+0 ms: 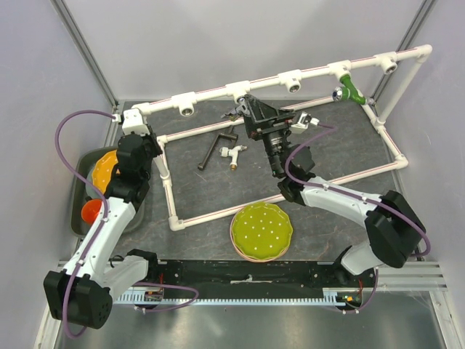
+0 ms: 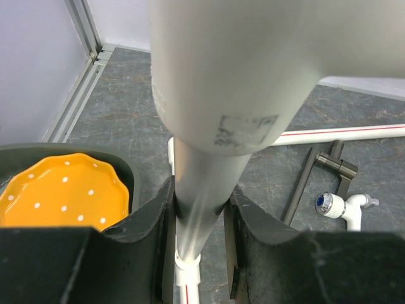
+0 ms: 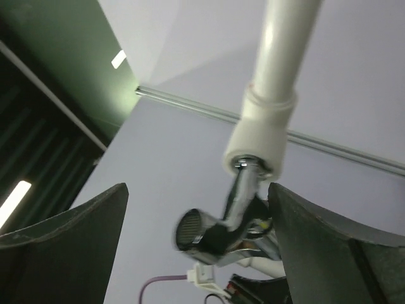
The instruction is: Install the water faucets
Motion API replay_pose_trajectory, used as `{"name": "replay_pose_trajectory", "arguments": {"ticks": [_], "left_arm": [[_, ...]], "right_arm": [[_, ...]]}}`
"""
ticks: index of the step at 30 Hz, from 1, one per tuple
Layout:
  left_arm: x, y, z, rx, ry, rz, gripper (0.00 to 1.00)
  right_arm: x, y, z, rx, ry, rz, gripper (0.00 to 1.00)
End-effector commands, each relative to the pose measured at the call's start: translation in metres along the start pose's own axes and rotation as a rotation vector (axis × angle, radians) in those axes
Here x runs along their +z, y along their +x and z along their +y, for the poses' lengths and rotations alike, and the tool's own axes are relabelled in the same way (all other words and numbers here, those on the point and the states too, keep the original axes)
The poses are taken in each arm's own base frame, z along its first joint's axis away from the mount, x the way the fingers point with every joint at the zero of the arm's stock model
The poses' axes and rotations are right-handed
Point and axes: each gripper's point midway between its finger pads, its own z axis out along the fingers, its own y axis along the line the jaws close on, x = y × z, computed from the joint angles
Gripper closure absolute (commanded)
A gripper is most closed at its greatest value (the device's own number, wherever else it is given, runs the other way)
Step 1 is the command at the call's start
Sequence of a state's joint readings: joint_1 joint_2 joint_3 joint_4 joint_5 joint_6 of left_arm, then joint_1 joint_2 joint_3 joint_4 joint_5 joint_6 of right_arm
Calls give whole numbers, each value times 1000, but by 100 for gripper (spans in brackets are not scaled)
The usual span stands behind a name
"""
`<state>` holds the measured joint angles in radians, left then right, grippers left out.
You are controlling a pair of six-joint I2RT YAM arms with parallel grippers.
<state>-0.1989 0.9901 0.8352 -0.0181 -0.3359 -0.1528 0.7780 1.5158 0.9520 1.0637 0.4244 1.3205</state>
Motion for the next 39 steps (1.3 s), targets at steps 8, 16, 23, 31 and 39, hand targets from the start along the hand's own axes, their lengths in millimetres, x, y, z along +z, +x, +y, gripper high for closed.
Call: {"name": "replay_pose_trajectory", "arguments": {"ticks": [8, 16, 23, 31, 39], "left_arm": [[-6, -24, -23, -144, 85, -51, 98], [-6, -24, -25, -148, 94, -48, 98], [-5, -21, -25, -147, 92, -43, 98], [-6, -23, -24, -149, 93, -47, 98], [-6, -24, -24, -150, 93, -50, 98]], "right_arm": [[-45, -20, 72, -288, -56, 109, 2], [-59, -48, 47, -1096, 155, 281, 2], [-73, -44, 37, -1826, 184, 521, 2], [-63, -38, 30, -2538, 256, 665, 2], [-39, -25, 29, -2923, 284, 574, 2]]}}
